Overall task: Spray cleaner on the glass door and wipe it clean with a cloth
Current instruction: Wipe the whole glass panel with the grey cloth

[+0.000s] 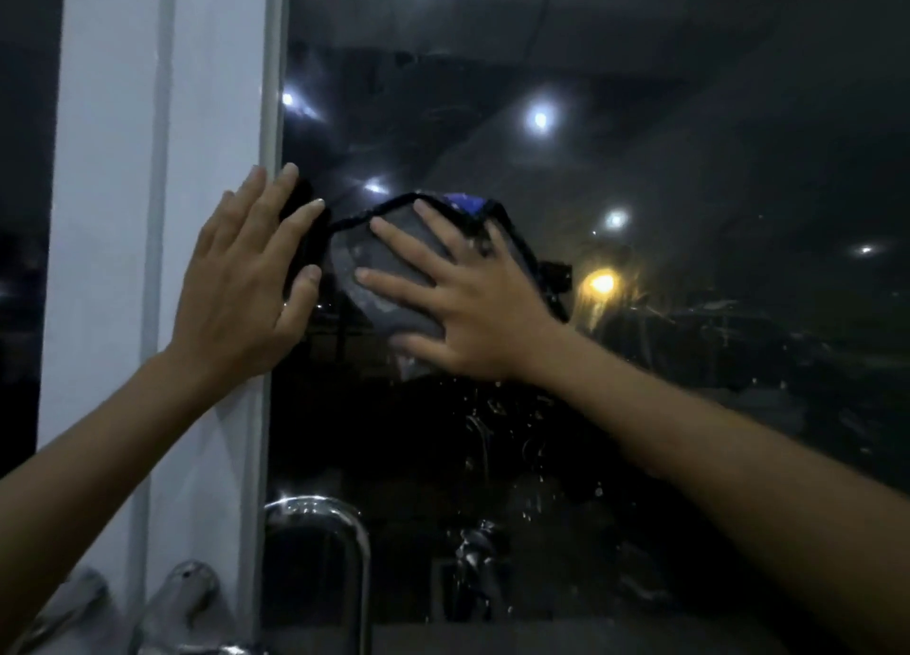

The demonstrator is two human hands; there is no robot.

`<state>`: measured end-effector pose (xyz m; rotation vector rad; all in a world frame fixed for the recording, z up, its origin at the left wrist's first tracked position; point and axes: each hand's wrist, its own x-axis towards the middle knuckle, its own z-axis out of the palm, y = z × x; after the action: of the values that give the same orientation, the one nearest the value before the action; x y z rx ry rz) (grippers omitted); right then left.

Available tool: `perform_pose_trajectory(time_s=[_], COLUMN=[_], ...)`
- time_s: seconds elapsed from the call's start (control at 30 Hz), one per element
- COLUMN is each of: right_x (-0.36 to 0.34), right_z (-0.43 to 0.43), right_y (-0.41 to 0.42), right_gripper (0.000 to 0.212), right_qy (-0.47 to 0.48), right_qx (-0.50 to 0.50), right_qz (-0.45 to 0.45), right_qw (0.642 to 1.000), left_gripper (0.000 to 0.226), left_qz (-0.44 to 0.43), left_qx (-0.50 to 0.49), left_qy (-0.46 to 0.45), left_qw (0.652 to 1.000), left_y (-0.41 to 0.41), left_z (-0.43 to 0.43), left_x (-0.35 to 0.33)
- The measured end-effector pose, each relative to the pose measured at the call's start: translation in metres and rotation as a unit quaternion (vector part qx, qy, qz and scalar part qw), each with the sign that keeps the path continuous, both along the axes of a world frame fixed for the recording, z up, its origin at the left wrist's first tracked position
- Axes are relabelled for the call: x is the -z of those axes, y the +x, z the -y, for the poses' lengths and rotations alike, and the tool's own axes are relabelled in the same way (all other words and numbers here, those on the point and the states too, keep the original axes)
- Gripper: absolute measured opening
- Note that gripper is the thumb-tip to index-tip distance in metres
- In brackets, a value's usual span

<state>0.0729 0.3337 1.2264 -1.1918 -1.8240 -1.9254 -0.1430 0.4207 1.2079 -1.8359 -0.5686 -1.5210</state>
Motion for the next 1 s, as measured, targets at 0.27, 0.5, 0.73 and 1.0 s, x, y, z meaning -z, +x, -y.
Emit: perform_pose_trajectory(time_s=[0.27,0.5,0.73,1.0], right_x=[-0.089,0.022,-0.101,-0.041], right_z=[0.008,-0.019,-0.005,-0.023], right_y=[0.006,-0.032,-0.016,-0.043], right_gripper=[0.069,0.066,0.077,0.072], right_qy=[0.139,0.004,0.056,0.094], right_qx=[0.032,-0.018,0.035,-0.006], right_qz=[-0.351,-0.005,-0.156,-0.203], right_qw=[0.925,1.000,0.986,0.975], left_gripper=[0.071,0.067,0.067,0.067], left_qz=[0.043,0.049,0.040,0.042], left_qx=[0.018,0.025,0.023,0.019], left_qy=[-0.020,-0.011,-0.013,-0.019], left_qw=[0.999,0.998,0.999,0.999], left_y=[-0.002,-0.001,-0.002,-0.002], left_z=[-0.005,-0.006,-0.007,-0.008], left_x=[0.006,0.008,0.009,0.013])
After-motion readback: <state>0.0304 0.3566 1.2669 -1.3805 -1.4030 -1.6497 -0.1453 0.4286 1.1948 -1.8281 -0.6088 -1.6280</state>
